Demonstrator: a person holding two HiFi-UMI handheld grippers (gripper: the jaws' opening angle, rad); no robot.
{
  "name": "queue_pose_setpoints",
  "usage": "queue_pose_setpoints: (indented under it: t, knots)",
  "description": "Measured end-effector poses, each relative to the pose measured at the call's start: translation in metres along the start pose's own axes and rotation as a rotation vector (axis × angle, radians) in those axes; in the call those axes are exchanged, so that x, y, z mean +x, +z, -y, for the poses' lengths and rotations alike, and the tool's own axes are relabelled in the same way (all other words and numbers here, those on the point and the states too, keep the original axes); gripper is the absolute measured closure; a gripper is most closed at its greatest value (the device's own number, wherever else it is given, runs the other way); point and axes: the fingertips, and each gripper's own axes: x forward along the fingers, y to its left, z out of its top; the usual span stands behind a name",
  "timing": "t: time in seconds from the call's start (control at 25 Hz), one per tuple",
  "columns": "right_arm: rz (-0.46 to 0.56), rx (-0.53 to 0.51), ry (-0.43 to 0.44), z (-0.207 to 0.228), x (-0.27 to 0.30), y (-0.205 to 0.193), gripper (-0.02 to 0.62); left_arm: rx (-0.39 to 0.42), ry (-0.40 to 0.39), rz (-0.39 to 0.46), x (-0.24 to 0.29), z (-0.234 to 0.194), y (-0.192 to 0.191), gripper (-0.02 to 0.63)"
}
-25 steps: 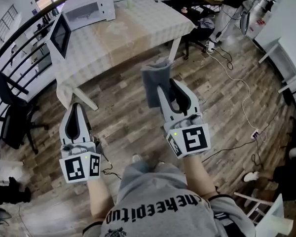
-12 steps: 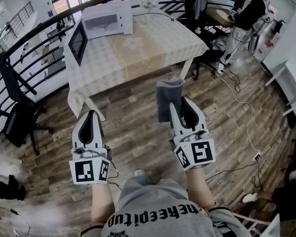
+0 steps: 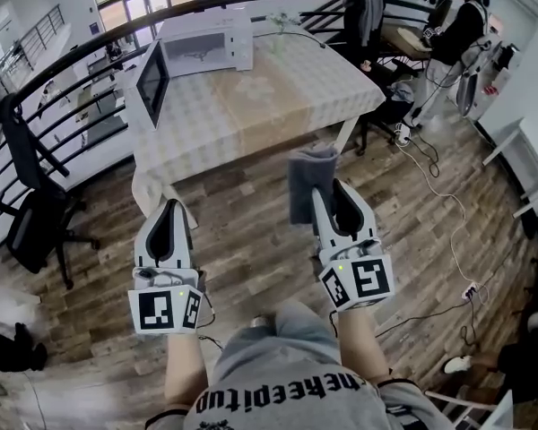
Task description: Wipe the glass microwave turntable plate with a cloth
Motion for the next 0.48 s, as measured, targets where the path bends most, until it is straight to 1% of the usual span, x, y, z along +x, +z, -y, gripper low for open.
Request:
queue_pose_setpoints:
  t: [0.24,0.48]
  knots:
    - [-0.004,0.007,0.005,-0.001,0.024,-0.01,0.469,0.006,0.004,-0.002,0.012,-0.014,-0.012,0.595]
    - [0.003,0.025,0.026,0.01,0.074,-0.019,0.469,0.016,0.024,-0.003,0.047,-0.034,-0.022,0.595]
